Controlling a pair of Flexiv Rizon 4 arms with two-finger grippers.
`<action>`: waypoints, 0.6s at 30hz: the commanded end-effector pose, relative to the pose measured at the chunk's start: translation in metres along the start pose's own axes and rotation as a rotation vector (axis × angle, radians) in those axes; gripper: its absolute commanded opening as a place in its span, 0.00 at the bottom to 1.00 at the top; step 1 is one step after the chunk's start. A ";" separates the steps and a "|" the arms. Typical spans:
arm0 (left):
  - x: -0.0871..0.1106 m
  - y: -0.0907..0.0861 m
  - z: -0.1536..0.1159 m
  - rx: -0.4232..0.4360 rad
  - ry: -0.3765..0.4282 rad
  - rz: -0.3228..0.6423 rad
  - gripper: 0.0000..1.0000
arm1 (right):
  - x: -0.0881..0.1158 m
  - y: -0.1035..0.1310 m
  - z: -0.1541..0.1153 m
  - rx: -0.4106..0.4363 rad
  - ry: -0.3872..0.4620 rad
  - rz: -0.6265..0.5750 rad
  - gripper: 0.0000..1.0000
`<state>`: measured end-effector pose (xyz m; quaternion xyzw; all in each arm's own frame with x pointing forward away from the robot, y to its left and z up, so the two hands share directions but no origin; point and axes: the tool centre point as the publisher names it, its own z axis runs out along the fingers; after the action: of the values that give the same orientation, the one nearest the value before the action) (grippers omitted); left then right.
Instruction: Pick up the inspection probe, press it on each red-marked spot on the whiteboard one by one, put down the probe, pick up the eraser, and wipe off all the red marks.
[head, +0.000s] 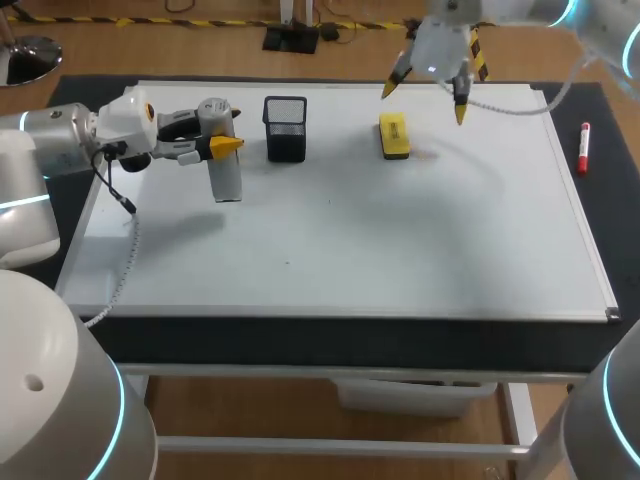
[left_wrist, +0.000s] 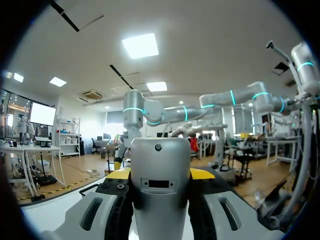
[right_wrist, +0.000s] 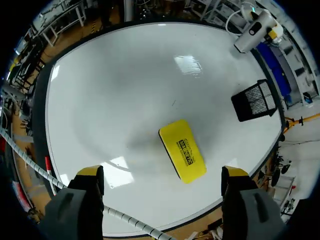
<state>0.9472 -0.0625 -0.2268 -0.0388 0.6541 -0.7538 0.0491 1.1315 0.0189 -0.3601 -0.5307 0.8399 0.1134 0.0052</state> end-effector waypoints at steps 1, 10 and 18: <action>0.000 0.000 0.000 0.003 0.001 0.002 0.00 | 0.013 -0.014 -0.037 -0.122 -0.061 0.219 1.00; 0.000 0.000 0.000 0.003 0.001 0.002 0.00 | 0.024 -0.032 -0.085 -0.222 -0.076 0.429 1.00; 0.000 0.000 0.000 0.003 0.001 0.002 0.00 | 0.033 -0.041 -0.110 -0.299 -0.121 0.532 1.00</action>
<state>0.9472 -0.0625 -0.2268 -0.0388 0.6541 -0.7538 0.0491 1.1528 -0.0408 -0.2761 -0.2790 0.9340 0.2216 -0.0276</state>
